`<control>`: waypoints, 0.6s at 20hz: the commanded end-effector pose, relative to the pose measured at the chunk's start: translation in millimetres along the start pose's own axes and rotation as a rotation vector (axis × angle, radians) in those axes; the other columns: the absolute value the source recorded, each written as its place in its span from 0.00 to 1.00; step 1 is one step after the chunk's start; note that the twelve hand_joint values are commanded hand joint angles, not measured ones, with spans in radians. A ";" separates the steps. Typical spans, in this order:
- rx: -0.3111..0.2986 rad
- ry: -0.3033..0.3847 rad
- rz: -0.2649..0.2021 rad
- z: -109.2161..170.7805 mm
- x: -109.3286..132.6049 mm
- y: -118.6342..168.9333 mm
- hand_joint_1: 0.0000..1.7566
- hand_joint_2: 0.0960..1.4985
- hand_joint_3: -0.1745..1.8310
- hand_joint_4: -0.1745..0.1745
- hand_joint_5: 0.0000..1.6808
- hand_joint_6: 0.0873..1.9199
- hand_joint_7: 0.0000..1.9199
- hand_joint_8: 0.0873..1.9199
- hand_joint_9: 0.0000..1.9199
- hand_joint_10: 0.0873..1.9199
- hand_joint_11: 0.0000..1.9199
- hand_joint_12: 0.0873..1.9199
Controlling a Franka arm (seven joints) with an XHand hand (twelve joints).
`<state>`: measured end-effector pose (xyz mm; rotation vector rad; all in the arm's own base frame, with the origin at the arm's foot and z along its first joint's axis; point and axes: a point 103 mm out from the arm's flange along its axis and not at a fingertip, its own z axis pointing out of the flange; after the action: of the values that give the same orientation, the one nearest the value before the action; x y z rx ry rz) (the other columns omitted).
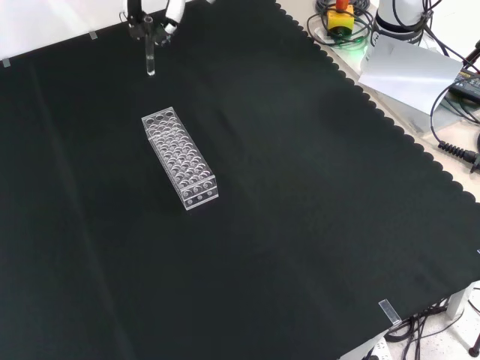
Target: Put the test tube back in the rack.
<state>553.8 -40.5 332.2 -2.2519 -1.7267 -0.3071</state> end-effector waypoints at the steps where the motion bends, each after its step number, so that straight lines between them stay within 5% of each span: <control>1: 0.018 0.049 -0.039 14.7 21.7 3.8 0.82 0.43 0.32 0.00 0.79 0.11 0.78 0.18 0.69 0.22 0.60 0.47; 12: 0.063 0.111 -0.015 47.7 18.2 12.2 0.82 0.43 0.32 0.00 0.79 0.11 0.78 0.18 0.69 0.22 0.59 0.47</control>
<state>564.9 -15.1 310.6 -2.1659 -1.7058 -0.3517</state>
